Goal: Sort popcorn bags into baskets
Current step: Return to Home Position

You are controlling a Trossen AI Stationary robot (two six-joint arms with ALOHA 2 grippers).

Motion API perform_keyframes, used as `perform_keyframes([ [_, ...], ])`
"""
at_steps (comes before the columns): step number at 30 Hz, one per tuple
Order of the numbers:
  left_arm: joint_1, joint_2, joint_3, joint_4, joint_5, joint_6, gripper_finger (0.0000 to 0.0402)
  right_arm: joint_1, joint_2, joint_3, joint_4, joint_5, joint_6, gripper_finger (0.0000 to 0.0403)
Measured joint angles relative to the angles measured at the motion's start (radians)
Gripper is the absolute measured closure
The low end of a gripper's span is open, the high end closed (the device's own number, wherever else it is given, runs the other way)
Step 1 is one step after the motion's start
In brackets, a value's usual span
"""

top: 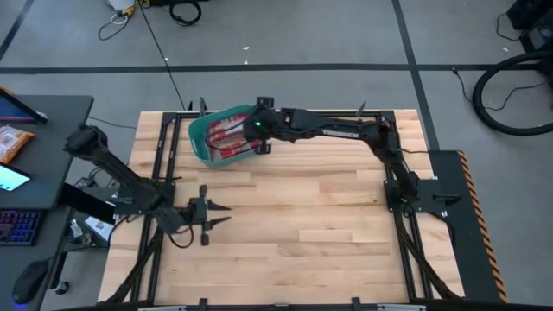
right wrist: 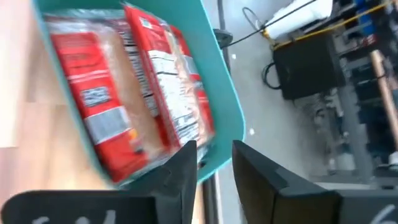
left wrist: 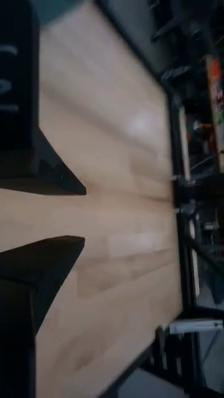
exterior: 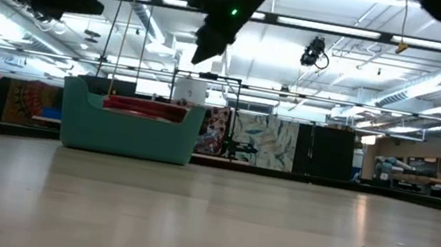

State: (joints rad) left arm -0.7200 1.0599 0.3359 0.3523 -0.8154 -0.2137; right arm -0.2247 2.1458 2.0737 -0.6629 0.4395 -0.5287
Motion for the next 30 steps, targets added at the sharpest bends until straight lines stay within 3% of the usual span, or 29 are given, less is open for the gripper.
perform_keyframes([
  [3,0.012,-0.102,0.000,-0.097,-0.037,0.024,0.0296,0.014,-0.081,-0.078,-0.022,-0.023,0.071,0.0307],
  [8,0.061,-0.235,-0.074,-0.049,-0.024,0.045,0.0336,0.042,-0.241,-0.323,0.043,-0.031,0.144,0.0329],
  [15,0.154,-0.384,-0.212,0.245,0.081,0.143,0.0393,0.076,-0.504,-0.720,0.292,-0.035,0.230,0.0352],
  [20,0.248,-0.462,-0.302,0.392,0.118,0.172,0.0394,0.102,-0.676,-0.922,0.399,-0.090,0.320,0.0359],
  [30,0.376,-0.513,-0.328,0.382,0.157,0.169,0.0397,0.168,-0.937,-1.230,0.516,-0.102,0.503,0.0367],
])
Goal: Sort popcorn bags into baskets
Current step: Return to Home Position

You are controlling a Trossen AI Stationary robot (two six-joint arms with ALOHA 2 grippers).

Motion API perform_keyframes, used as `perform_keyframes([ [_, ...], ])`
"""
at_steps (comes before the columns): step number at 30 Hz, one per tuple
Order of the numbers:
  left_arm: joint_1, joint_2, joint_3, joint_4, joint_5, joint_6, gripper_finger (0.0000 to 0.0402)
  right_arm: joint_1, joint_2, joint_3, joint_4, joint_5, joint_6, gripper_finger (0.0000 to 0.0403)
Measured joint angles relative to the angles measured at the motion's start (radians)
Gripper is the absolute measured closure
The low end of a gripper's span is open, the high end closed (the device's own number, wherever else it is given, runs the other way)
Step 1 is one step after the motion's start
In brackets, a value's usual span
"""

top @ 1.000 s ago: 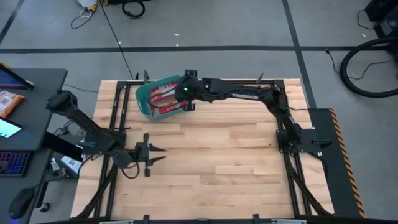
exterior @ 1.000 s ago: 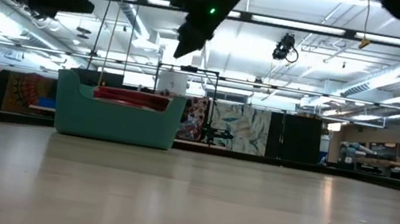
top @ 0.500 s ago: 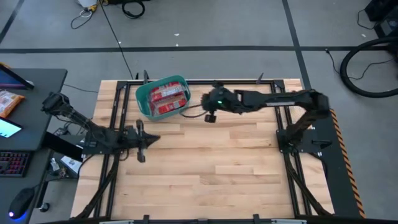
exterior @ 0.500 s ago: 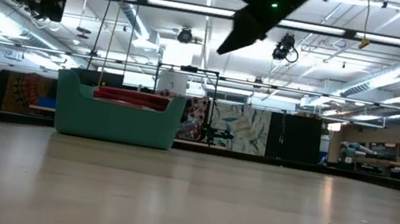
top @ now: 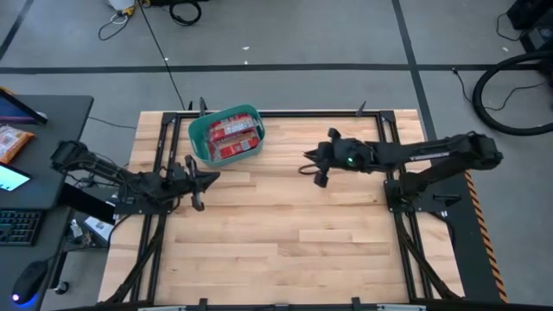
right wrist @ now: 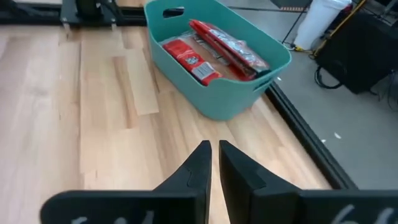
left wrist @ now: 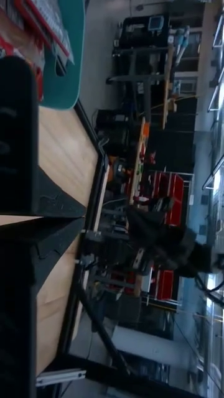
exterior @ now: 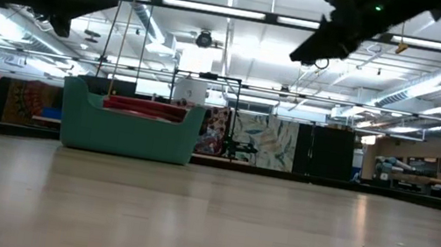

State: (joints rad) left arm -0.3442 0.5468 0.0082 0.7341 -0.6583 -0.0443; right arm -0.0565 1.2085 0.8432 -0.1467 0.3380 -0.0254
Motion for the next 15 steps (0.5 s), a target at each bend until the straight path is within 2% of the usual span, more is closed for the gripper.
perform_keyframes([
  [10,0.009,0.000,0.000,0.001,-0.005,0.020,0.0398,0.115,-0.193,-0.293,0.207,0.096,0.151,0.0387],
  [15,0.008,0.000,0.000,0.039,-0.018,0.080,0.0398,0.174,-0.280,-0.424,0.301,0.142,0.216,0.0392],
])
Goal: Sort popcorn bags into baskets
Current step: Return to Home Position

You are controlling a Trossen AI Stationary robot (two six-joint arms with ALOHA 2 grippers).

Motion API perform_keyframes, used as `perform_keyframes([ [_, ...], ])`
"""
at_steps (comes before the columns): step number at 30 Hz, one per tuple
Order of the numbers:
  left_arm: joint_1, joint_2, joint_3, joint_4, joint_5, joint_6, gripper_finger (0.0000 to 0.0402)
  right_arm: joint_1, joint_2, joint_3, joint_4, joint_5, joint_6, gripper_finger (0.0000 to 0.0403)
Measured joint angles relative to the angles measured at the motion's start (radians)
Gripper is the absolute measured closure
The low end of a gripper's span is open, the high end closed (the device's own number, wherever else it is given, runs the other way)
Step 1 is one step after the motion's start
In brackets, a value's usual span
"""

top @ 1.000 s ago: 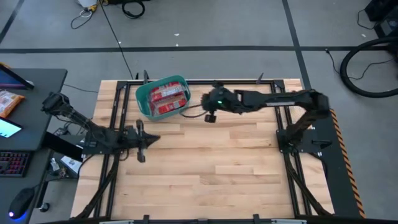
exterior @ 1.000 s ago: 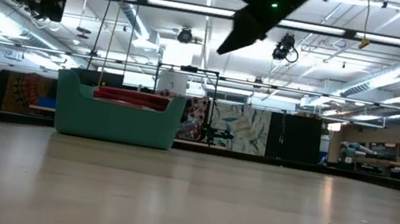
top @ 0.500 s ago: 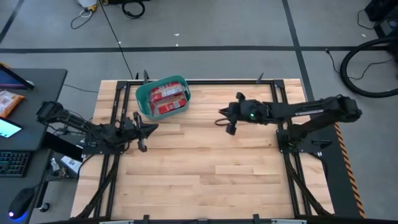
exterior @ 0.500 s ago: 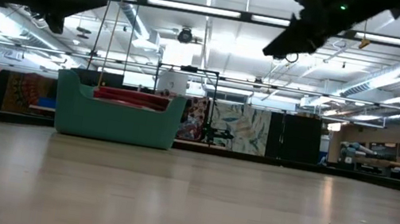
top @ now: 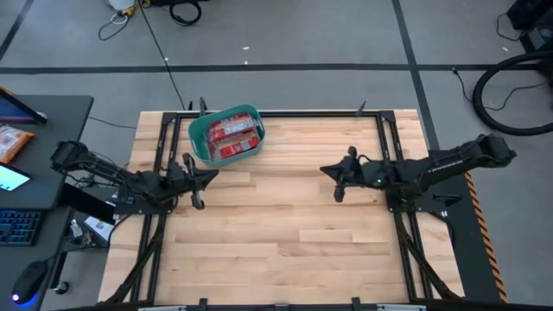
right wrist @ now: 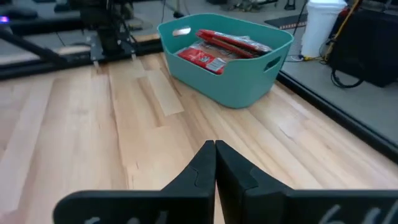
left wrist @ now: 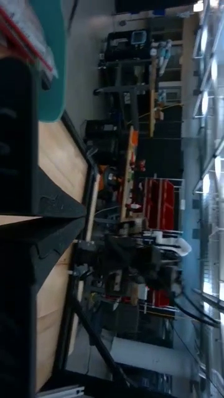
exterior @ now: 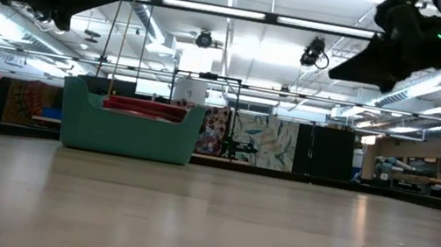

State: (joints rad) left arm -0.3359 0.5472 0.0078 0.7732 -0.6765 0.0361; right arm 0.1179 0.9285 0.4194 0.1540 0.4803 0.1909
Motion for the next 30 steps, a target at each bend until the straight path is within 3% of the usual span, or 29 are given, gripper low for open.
perform_keyframes([
  [8,0.001,0.000,0.000,0.053,0.000,0.105,0.0399,0.061,-0.119,-0.138,0.080,0.096,0.059,0.0392],
  [17,0.001,0.000,-0.001,0.092,-0.059,0.232,0.0397,0.087,-0.181,-0.268,0.216,0.096,0.068,0.0392],
  [25,0.001,0.000,-0.001,0.166,0.015,0.324,0.0397,0.086,-0.231,-0.411,0.480,0.064,-0.006,0.0392],
  [30,0.001,0.000,-0.001,0.149,0.031,0.305,0.0397,0.098,-0.259,-0.414,0.481,0.019,-0.035,0.0392],
])
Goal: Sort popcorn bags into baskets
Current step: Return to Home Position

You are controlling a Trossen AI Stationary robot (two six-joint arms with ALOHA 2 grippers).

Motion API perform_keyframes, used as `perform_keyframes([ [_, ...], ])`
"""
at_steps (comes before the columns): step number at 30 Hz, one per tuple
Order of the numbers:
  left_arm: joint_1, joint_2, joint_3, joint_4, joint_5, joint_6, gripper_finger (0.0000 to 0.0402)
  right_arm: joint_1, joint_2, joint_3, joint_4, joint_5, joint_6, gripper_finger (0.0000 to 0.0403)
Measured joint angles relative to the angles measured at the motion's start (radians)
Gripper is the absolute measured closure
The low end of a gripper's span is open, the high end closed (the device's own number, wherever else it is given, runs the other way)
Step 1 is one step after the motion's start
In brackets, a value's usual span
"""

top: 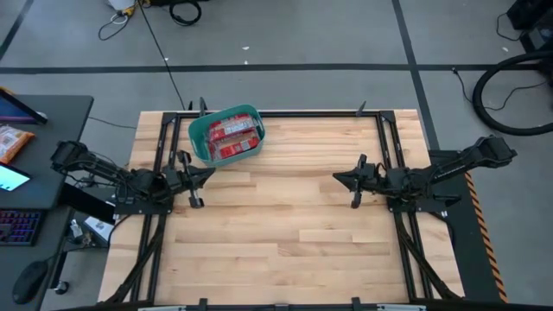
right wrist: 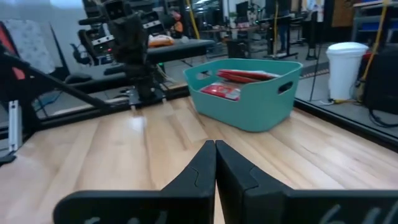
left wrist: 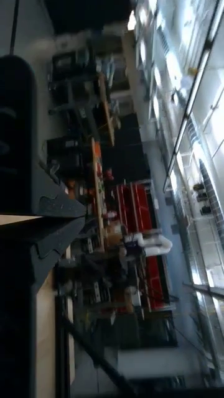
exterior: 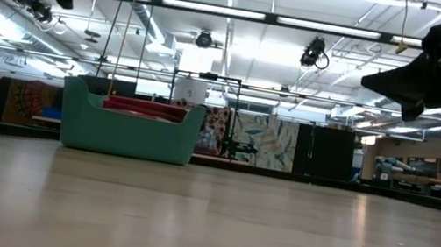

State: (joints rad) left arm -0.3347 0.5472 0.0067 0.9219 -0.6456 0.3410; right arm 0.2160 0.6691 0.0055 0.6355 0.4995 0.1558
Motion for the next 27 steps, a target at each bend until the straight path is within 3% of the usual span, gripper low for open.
perform_keyframes([
  [9,0.013,0.002,0.000,-0.086,0.252,-0.153,0.0397,0.033,-0.004,0.000,0.009,0.008,-0.023,0.0392],
  [16,0.013,0.002,0.000,-0.086,0.273,-0.154,0.0394,0.028,-0.002,0.000,0.018,0.026,-0.032,0.0392],
  [22,0.013,0.002,0.000,-0.088,0.274,-0.324,0.0377,0.028,-0.002,0.000,0.018,0.024,-0.035,0.0392],
  [27,0.013,0.002,0.000,-0.088,0.274,-0.356,0.0378,0.028,-0.001,0.000,0.018,0.023,-0.035,0.0392],
])
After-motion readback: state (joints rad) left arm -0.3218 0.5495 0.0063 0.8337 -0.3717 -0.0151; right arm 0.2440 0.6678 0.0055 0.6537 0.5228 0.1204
